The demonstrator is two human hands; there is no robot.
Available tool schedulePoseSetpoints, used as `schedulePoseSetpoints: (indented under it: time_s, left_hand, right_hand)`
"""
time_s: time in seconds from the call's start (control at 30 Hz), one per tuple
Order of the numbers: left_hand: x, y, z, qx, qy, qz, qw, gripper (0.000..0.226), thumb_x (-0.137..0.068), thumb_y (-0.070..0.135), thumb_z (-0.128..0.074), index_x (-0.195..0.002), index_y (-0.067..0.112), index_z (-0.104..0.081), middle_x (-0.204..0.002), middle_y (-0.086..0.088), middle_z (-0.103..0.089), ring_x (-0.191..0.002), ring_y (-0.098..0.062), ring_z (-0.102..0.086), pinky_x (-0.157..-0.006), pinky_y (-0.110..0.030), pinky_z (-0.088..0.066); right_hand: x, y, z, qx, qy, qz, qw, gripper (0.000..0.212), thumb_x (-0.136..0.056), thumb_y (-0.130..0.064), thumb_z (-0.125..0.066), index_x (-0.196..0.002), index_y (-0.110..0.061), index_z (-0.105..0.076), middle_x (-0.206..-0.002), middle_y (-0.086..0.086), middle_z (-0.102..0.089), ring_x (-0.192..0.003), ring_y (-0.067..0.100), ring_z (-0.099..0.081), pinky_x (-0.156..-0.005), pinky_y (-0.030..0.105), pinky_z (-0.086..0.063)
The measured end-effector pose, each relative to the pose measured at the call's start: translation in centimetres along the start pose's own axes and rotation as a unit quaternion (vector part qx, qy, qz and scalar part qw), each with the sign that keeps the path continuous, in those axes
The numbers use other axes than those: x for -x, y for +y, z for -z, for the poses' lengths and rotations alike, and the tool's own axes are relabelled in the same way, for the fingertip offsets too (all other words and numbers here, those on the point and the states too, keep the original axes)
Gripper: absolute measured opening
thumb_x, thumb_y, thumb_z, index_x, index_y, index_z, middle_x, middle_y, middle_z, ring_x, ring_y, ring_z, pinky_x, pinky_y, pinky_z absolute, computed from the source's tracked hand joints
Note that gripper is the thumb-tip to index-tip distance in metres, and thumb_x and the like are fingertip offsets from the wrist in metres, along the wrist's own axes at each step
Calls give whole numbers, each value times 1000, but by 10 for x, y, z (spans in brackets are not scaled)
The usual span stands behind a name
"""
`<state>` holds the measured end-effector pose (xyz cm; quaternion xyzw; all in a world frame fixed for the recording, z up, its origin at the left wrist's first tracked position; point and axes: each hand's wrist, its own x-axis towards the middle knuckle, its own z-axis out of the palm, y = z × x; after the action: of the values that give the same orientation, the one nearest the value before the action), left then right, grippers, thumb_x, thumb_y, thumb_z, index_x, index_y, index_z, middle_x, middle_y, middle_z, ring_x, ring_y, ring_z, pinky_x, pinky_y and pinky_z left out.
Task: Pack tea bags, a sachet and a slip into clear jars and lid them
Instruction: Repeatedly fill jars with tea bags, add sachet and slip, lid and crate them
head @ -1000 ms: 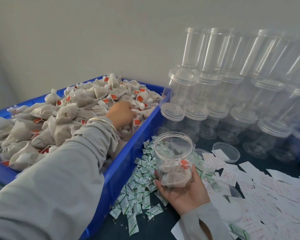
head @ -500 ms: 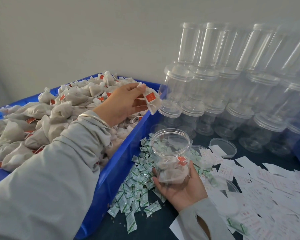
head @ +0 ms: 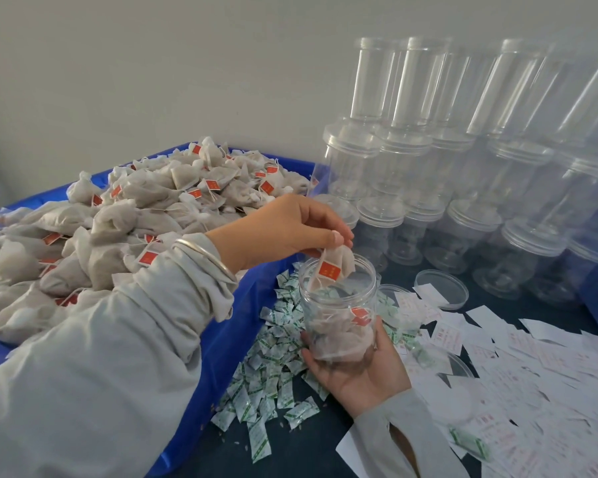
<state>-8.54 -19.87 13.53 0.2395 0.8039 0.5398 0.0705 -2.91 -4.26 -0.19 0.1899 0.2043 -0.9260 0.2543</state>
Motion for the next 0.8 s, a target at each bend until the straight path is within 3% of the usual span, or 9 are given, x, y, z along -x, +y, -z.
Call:
schedulePoseSetpoints:
  time_s: [0.07,0.13,0.27,0.4,0.57,0.67,0.8]
  left_hand:
    - [2,2,-2,-26,-8,-18,999,20,-87,8,-64,-84,24,-76,-91,-8,-74,-91,-44,-63,-90,-56,-49]
    - [5,5,-4,-24,-24,-32,999,16,-82,14,-65,-88,24,-76,-94,-13,-73,-93,-48,-60,-92,-56,-48]
    - [5,5,-4,-60,-25,-28,997,22,-84,3,-66,-93,22,-73,-85,11,-73,-80,-11,-68,-80,-23,-53]
    - [0,0,2,-84,79,-14,993,22,-84,2,-65,-83,23,-71,-85,1,-74,-77,-7,-67,-78,-17,-53]
    - [-6,-8,16,-173,165,24,971,20,-86,11,-63,-74,26,-68,-56,19,-64,-50,9,-55,-50,-2,-39]
    - [-9,-18,33,-273,228,63,932,14,-88,16,-57,-83,22,-69,-69,18,-61,-54,3,-52,-51,-8,-37]
    - [-11,-34,53,-336,272,135,891,26,-88,7,-46,-99,19,-66,-100,4,-62,-78,-10,-53,-66,-20,-38]
  right_hand:
    - [1,0,0,1,-2,1,1000,65,-85,-64,-43,-116,-9,-61,-106,26,-66,-93,40,-60,-62,50,-57]
    - [1,0,0,2,-2,2,1000,65,-85,-64,-43,-117,-10,-61,-107,26,-66,-93,40,-61,-63,50,-57]
    - [1,0,0,8,9,7,1000,64,-86,-63,-44,-120,-12,-60,-117,25,-62,-95,40,-60,-65,50,-57]
    - [0,0,-1,-1,15,0,1000,67,-85,-63,-46,-120,-7,-59,-115,27,-62,-94,42,-61,-66,53,-56]
    - [0,-1,-1,-1,18,-5,1000,70,-84,-64,-46,-121,-6,-59,-110,25,-64,-94,41,-61,-68,52,-56]
    - [-1,-1,0,-9,23,-3,1000,68,-83,-63,-48,-119,-6,-61,-113,25,-64,-100,41,-58,-67,53,-56]
    - [-2,-1,2,-7,20,-1,1000,67,-83,-63,-49,-112,-4,-63,-102,26,-67,-96,42,-59,-69,53,-56]
